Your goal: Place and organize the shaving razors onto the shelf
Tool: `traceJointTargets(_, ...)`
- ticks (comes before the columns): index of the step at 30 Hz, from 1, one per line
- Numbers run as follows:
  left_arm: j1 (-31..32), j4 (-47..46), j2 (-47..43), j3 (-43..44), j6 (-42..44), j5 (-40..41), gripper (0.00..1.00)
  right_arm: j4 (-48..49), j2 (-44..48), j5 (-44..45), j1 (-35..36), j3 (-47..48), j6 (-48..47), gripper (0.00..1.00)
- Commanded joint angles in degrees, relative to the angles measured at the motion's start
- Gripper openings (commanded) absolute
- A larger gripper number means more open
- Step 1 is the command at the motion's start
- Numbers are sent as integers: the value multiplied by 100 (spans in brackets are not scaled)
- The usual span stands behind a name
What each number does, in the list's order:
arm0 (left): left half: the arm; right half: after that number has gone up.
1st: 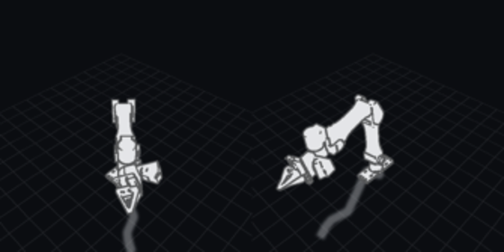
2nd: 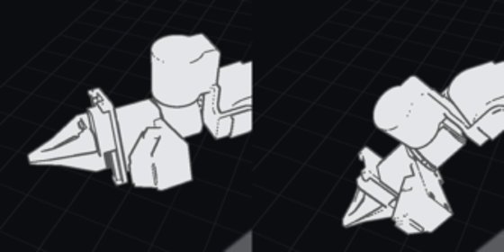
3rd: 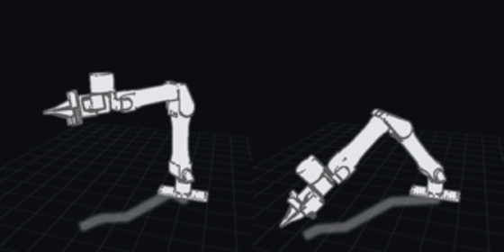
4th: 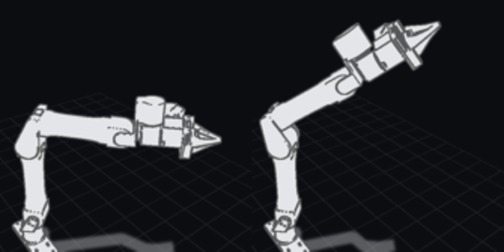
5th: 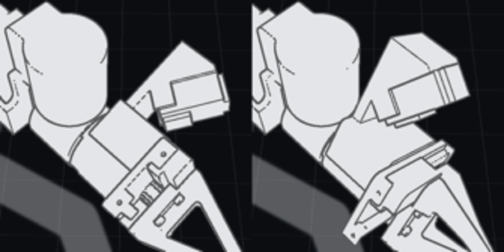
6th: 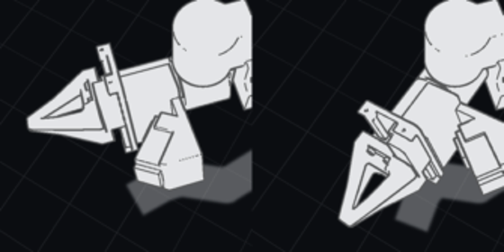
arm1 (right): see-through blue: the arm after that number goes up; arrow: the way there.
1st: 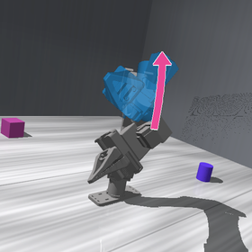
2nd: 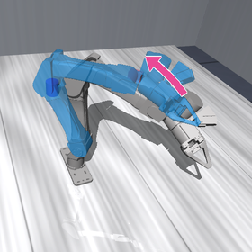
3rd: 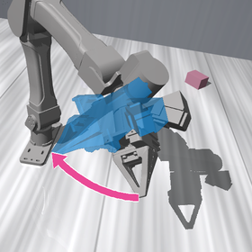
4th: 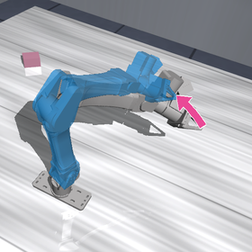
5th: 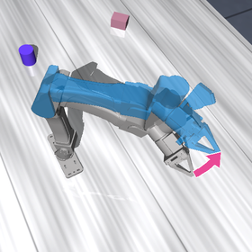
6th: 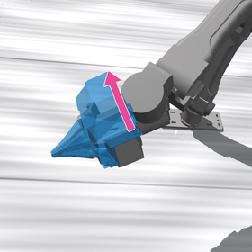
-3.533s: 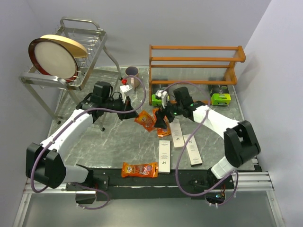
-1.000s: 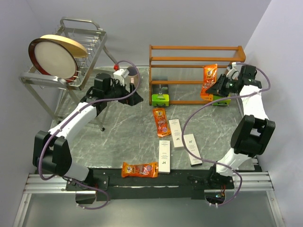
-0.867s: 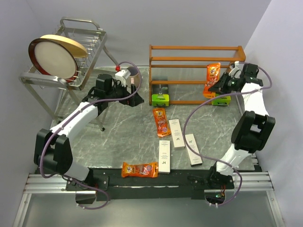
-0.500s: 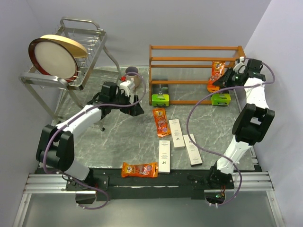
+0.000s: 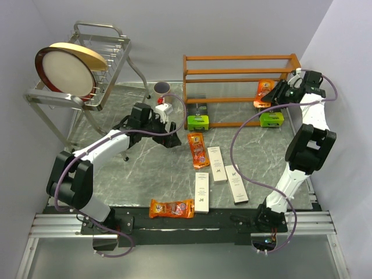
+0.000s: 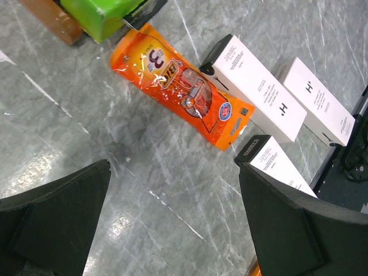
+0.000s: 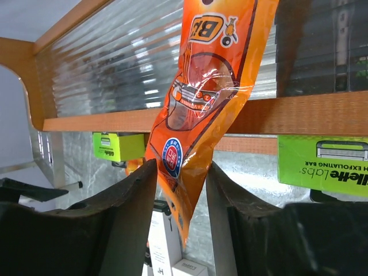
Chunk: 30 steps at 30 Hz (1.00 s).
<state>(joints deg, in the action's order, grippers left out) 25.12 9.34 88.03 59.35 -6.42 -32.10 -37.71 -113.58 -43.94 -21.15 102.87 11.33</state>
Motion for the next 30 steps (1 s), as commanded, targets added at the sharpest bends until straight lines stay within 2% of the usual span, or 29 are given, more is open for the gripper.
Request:
traceJointTargets(1,63,-64,-14,68,132,-95,99,212,82,35,-56,119,88,47)
traceJointTargets(13,98,-161,21,68,70,-174,99,203,521,44,-91,-610,220,49)
traceJointTargets(18,98,-196,13,24,44,-192,100,229,574,0,-153,-610,290,41)
traceJointTargets(19,107,-205,21,24,53,-209,100,238,582,-52,-162,-602,299,38)
traceJointTargets(20,107,-214,30,24,53,-201,100,247,600,-88,-170,-584,308,31)
traceJointTargets(23,107,-222,56,24,44,-209,99,300,644,-141,-249,-540,413,23)
traceJointTargets(30,142,-231,162,76,0,-244,100,352,548,-211,-460,-276,528,22)
